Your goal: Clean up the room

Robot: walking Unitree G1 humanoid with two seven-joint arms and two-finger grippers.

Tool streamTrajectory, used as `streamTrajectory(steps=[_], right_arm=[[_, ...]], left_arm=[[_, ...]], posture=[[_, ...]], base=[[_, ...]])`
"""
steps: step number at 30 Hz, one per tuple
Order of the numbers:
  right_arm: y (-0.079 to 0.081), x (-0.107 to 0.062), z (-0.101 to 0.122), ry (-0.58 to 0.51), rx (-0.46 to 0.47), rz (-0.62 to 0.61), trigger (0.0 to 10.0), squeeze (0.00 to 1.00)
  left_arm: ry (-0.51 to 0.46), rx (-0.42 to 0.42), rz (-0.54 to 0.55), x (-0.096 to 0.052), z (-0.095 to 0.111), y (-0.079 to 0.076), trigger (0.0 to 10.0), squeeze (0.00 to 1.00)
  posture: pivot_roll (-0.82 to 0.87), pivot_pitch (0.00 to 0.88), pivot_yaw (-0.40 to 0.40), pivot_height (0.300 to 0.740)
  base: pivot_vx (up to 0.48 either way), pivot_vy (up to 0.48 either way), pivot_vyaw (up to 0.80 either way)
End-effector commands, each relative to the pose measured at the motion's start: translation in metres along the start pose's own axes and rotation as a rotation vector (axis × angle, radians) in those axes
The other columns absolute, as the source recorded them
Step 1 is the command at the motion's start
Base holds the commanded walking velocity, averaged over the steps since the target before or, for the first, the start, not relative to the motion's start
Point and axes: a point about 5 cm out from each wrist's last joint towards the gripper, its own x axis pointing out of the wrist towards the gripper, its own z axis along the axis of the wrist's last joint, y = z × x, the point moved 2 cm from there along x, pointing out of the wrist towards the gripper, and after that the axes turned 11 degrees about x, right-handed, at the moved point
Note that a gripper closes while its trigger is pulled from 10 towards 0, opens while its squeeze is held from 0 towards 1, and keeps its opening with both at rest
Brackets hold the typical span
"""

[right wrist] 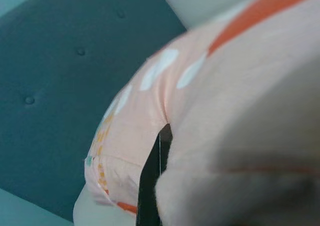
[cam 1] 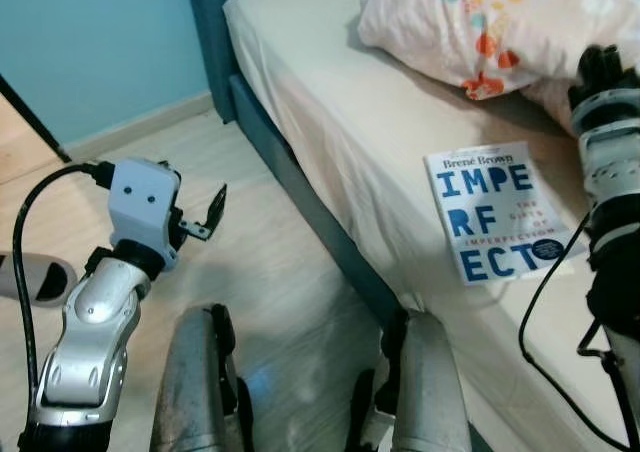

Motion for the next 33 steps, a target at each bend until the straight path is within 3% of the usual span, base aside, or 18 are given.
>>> streamTrajectory(steps=[1,4,8,16,19,25,28,33], right_arm=[[0.014,0.003,0.029,-0.068,-0.047,0.075,0.0,0.0],[0.017,0.001,0.051,-0.093,-0.11,0.107,0.0,0.0],[0.016,-0.003,0.062,-0.104,-0.153,0.12,0.0,0.0],[0.021,-0.003,0.066,-0.111,-0.155,0.151,0.0,0.0],[0.029,-0.002,0.066,-0.109,-0.159,0.2,0.0,0.0],[0.031,-0.003,0.067,-0.101,-0.178,0.219,0.0,0.0],[0.033,-0.005,0.069,-0.103,-0.21,0.237,0.0,0.0],[0.034,-0.007,0.068,-0.096,-0.227,0.25,0.0,0.0]], left_arm=[[0.015,-0.007,0.021,-0.001,-0.005,0.001,10.0,0.0],[0.014,-0.058,0.092,0.01,-0.008,0.01,10.0,0.0],[0.008,-0.107,0.126,0.023,-0.011,0.015,10.0,0.0],[-0.009,-0.136,0.131,0.033,-0.009,0.014,10.0,0.0],[-0.024,-0.24,0.15,0.043,-0.008,0.012,10.0,0.0],[-0.015,-0.269,0.155,0.047,-0.013,0.011,10.0,0.0],[0.062,-0.316,0.159,0.043,-0.035,0.004,10.0,0.0],[0.107,-0.337,0.151,0.041,-0.048,-0.002,10.0,0.0]], posture=[[0.14,0.316,-0.154,0.471],[0.11,0.258,-0.146,0.486],[0.08,0.18,-0.138,0.501],[0.07,0.139,-0.131,0.516],[0.07,0.093,-0.124,0.531],[0.07,0.078,-0.119,0.551],[0.06,0.038,-0.104,0.566],[0.05,0.028,-0.101,0.586]], base=[[0.0,0.0,0.0],[0.0,0.0,0.0],[0.0,0.0,0.0],[0.0,0.0,0.0],[0.0,0.0,0.0],[0.0,0.0,0.0],[0.0,0.0,0.0],[0.0,0.0,0.0]])
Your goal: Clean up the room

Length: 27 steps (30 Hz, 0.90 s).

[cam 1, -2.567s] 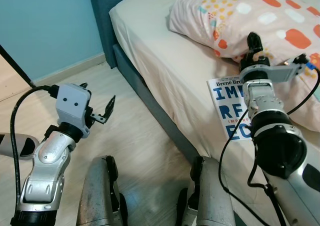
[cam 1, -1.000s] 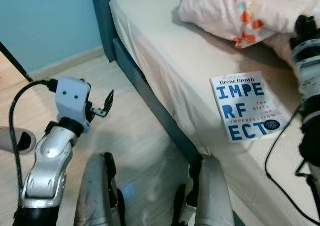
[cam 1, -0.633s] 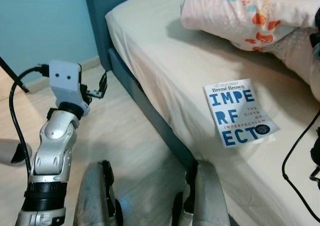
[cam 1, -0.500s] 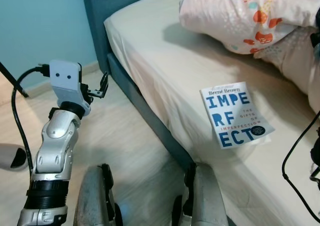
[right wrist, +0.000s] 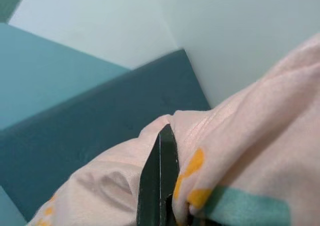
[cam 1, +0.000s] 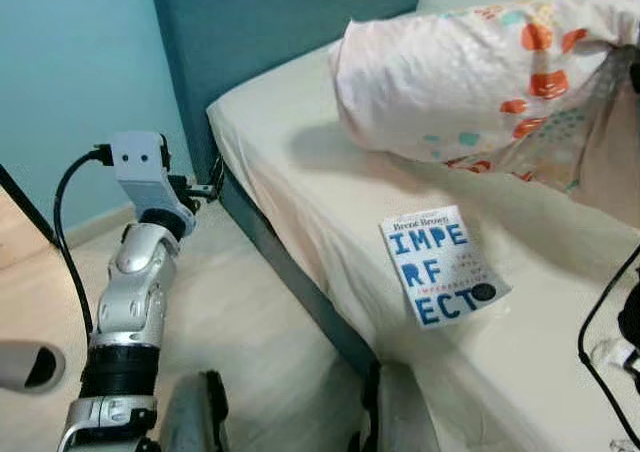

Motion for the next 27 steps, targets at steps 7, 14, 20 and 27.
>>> streamTrajectory(steps=[7,14,20,27], right_arm=[[0.019,0.0,0.013,-0.051,-0.015,0.113,0.0,0.0],[0.012,-0.015,-0.02,0.031,0.008,0.094,0.0,0.0],[0.001,-0.033,-0.048,0.102,0.043,0.054,0.0,0.0],[0.001,-0.052,-0.082,0.18,0.104,0.036,0.0,0.0]], left_arm=[[0.108,-0.013,0.0,-0.011,-0.037,-0.002,10.0,0.0],[0.25,-0.036,0.027,-0.029,-0.078,0.005,10.0,0.0],[0.406,-0.077,0.074,-0.057,-0.121,0.015,10.0,0.0],[0.578,-0.085,0.111,-0.094,-0.162,0.02,10.0,0.0]], posture=[[0.05,0.015,-0.091,0.616],[0.05,0.003,-0.083,0.641],[0.04,0.002,-0.075,0.666],[0.04,0.0,-0.065,0.696]], base=[[0.0,0.0,0.0],[0.0,0.0,0.0],[0.0,0.0,0.0],[0.0,0.0,0.0]])
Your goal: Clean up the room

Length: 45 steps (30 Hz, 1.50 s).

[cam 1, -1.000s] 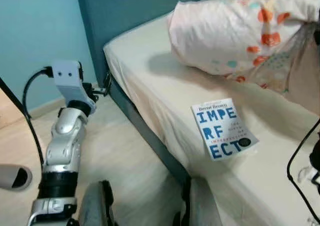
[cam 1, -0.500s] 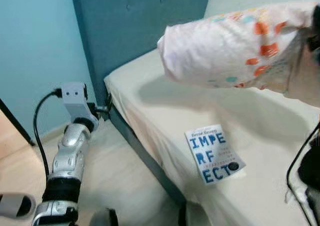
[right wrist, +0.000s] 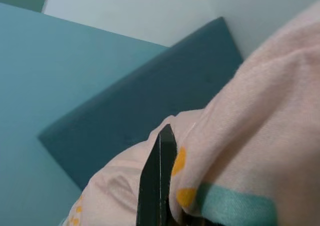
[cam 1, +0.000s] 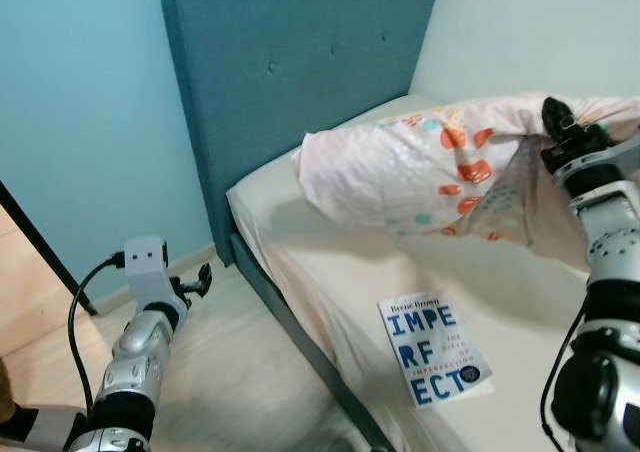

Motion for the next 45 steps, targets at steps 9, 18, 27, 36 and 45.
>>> streamTrajectory(steps=[9,18,27,36,45], right_arm=[[0.006,-0.007,-0.036,0.049,0.021,0.013,0.0,0.0],[-0.002,-0.015,-0.048,0.065,0.004,-0.032,10.0,0.0],[0.005,-0.032,-0.094,0.22,-0.125,0.01,10.0,0.0],[0.011,-0.031,-0.09,0.2,-0.12,0.044,10.0,0.0],[0.02,-0.028,-0.093,0.2,-0.122,0.075,10.0,0.0]], left_arm=[[0.234,-0.021,0.048,-0.025,-0.068,0.011,10.0,0.0],[0.327,-0.005,0.031,-0.039,-0.093,0.009,10.0,0.0],[0.463,0.023,0.006,-0.061,-0.125,0.004,10.0,0.0],[0.511,0.042,0.001,-0.066,-0.134,0.0,10.0,0.0],[0.504,0.052,-0.002,-0.064,-0.132,0.0,10.0,0.0]], posture=[[0.03,0.0,-0.054,0.726],[0.02,0.0,-0.041,0.74],[0.0,0.0,-0.021,0.74],[0.0,0.0,-0.017,0.74],[0.0,0.0,-0.025,0.74]], base=[[0.0,0.0,0.0],[0.0,0.0,0.0],[0.0,-0.05,0.53],[0.0,-0.349,0.8],[0.0,-0.028,0.79]])
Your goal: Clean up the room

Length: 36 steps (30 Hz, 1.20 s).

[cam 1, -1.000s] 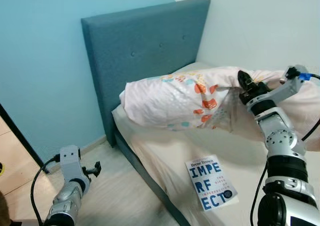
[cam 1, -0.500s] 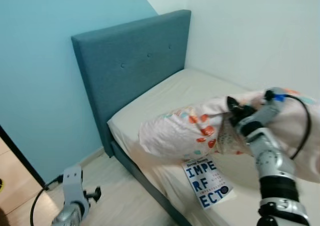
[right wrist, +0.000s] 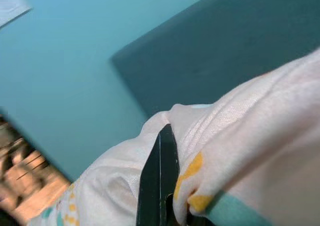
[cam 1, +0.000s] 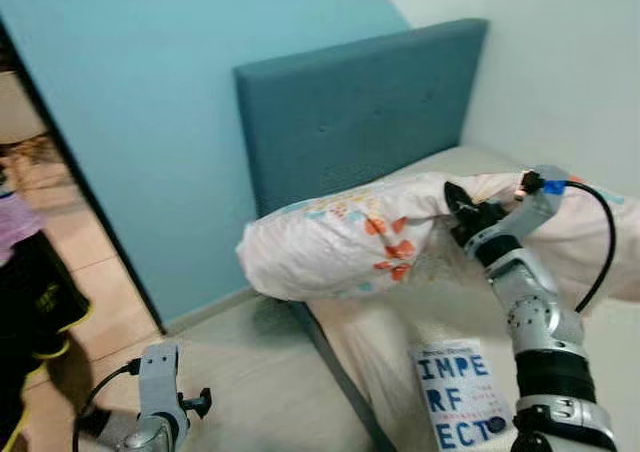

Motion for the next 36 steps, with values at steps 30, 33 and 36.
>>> streamTrajectory(steps=[30,33,36], right_arm=[[0.0,0.009,0.028,-0.114,-0.122,-0.089,10.0,0.0],[0.001,0.01,0.027,-0.112,-0.125,-0.092,10.0,0.0],[0.0,0.01,0.027,-0.111,-0.129,-0.096,10.0,0.0]], left_arm=[[-0.031,0.013,-0.044,0.002,0.006,-0.01,10.0,0.0],[-0.024,0.014,-0.048,0.001,0.003,-0.011,10.0,0.0],[-0.009,0.017,-0.05,0.0,-0.002,-0.012,10.0,0.0]], posture=[[-0.02,0.0,-0.036,0.74],[-0.02,0.0,-0.036,0.74],[-0.02,0.0,-0.035,0.74]], base=[[0.008,-0.157,0.34],[0.266,0.0,0.0],[0.297,0.0,0.0]])
